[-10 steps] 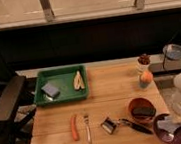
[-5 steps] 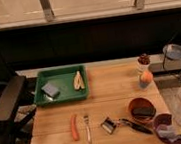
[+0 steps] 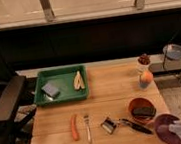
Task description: Wipe purple bowl with towel
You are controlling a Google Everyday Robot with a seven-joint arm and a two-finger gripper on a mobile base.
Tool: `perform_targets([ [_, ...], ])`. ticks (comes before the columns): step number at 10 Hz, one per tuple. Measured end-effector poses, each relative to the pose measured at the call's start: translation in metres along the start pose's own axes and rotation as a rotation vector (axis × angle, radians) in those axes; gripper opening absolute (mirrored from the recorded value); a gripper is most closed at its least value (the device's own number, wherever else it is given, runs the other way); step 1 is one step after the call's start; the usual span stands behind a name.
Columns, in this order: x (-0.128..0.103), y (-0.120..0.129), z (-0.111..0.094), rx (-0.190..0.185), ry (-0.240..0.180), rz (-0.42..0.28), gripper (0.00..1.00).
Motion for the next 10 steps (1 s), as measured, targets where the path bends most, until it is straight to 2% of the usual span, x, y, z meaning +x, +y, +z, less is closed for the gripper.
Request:
perform_targets([
  [2,-0.016,-0.023,-0.006,0.005,-0.003,-0.026,0.00],
  [4,-0.043,-0.027,-0.007,0.000,-0.017,-0.074,0.00],
  [5,-0.055,-0.021,-0.006,-0.001,-0.032,-0.099,0.00],
  [7,-0.059,-0.002,-0.003,-0.004,-0.059,-0.114,0.00],
  [9,-0.043,0.030,0.000,-0.011,-0.076,-0.100,0.00],
  [10,-0.034,0.037,0.000,-0.012,-0.072,-0.088,0.00],
])
